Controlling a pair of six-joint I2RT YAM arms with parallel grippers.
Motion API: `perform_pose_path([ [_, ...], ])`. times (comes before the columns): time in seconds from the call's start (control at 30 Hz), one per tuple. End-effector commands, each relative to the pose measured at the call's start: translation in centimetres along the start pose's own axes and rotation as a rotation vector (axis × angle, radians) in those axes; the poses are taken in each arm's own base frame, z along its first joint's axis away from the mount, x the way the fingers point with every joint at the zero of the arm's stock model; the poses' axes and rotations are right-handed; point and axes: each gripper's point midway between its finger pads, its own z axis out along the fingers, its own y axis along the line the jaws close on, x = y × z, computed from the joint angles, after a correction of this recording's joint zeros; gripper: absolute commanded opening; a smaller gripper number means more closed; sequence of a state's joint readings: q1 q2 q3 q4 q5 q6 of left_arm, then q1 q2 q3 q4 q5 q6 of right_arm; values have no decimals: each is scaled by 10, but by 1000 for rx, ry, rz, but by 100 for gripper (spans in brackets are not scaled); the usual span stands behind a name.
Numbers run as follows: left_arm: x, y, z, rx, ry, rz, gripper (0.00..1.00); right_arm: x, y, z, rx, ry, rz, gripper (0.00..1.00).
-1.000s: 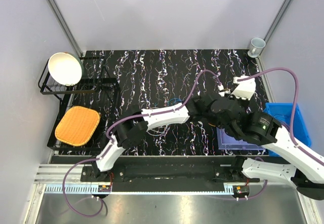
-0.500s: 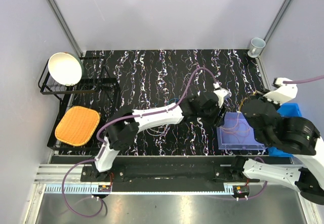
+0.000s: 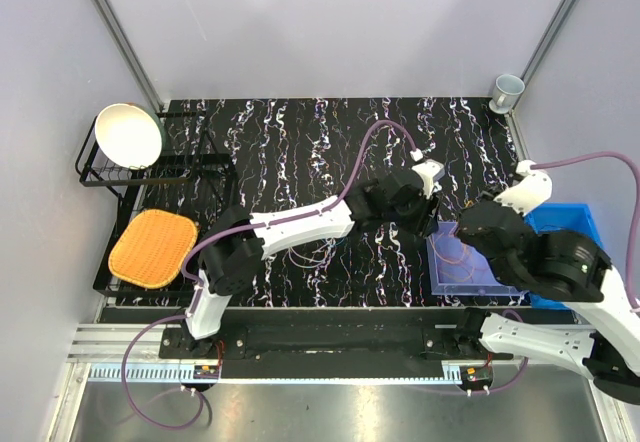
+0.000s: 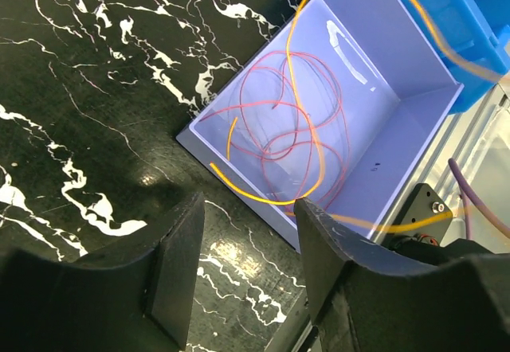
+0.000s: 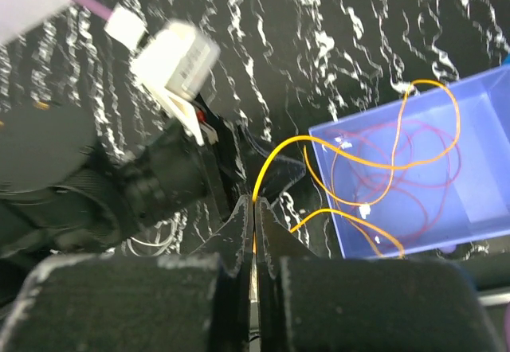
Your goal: Untangle the cables
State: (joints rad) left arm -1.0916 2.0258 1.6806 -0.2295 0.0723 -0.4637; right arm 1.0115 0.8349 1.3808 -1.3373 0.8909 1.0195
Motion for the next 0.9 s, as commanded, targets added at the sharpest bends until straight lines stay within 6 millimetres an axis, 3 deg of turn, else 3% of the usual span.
perform_pose_path([
  [0.0,-31,-16,-15,37,-101,-19,52,34,-59,-2,200,108,-176,0],
  [0.23,-25,-10,-24,15,-102,-27,52,49,-56,12,273,131,-262,0],
  [0.3,-26,-9,-28,9,-110,-27,52,52,-53,14,285,147,-303,6],
  [0.57,-18,-1,-45,-16,-113,-32,52,45,-65,31,454,175,-324,0],
  [0.87,-1,21,-71,-69,-117,-72,52,53,-80,84,622,239,-354,0],
])
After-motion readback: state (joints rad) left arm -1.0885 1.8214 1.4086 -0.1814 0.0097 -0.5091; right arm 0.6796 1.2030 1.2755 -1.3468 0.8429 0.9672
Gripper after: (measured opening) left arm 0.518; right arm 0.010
